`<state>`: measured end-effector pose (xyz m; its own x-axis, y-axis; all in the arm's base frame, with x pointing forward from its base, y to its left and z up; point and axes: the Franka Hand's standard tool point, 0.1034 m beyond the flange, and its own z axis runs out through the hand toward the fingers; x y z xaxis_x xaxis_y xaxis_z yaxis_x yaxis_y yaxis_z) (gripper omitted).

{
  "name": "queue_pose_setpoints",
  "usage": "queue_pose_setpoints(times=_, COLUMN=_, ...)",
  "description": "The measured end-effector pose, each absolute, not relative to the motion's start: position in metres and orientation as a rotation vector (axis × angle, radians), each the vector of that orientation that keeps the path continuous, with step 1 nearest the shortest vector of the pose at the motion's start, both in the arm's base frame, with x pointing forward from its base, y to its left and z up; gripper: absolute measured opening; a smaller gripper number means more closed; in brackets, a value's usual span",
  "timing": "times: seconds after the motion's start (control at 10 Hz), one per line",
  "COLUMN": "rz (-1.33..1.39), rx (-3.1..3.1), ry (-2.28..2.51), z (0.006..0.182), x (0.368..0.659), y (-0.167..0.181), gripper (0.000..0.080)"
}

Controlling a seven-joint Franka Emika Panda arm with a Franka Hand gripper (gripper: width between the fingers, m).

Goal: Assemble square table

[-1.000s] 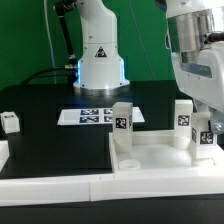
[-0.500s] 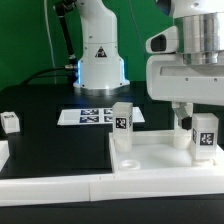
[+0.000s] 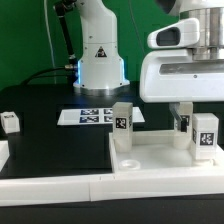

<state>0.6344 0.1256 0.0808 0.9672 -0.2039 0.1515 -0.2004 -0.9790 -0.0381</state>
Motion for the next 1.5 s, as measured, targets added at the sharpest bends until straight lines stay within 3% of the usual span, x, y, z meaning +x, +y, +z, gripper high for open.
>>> queue_pose_setpoints(times=0.1, rz=-0.237, rx=-3.076, ry=0.414, z=0.080, x=0.634, y=0.125, gripper=0.0649)
queue_pose_setpoints(times=0.3, rz=-0.234, rx=-3.053, ry=0.518, z=0.080, x=0.634, y=0.126, gripper=0.0398)
queue_pose_setpoints(times=0.4, rz=-0.231, rx=-3.024, ry=0.640, z=0.080, x=0.634, y=0.126, gripper=0.0398)
queue_pose_setpoints(times=0.5, rz=-0.225, rx=-3.004, ry=0.731, z=0.079, x=0.633, y=0.122, gripper=0.0298)
queue_pose_setpoints(times=0.8, rz=-0.210, rx=-2.880, ry=1.078, z=0.078, x=0.632, y=0.119, gripper=0.0298)
queue_pose_setpoints(times=1.1, rz=-0.054, rx=-2.331, ry=1.849, z=0.076, x=0.630, y=0.118, gripper=0.0298)
queue_pose_setpoints(times=1.4, rz=0.006, rx=-2.186, ry=1.991, z=0.075, x=0.630, y=0.116, gripper=0.0298)
queue_pose_setpoints(times=1.5, rz=-0.012, rx=-2.246, ry=1.954, z=0.075, x=0.628, y=0.118, gripper=0.0387)
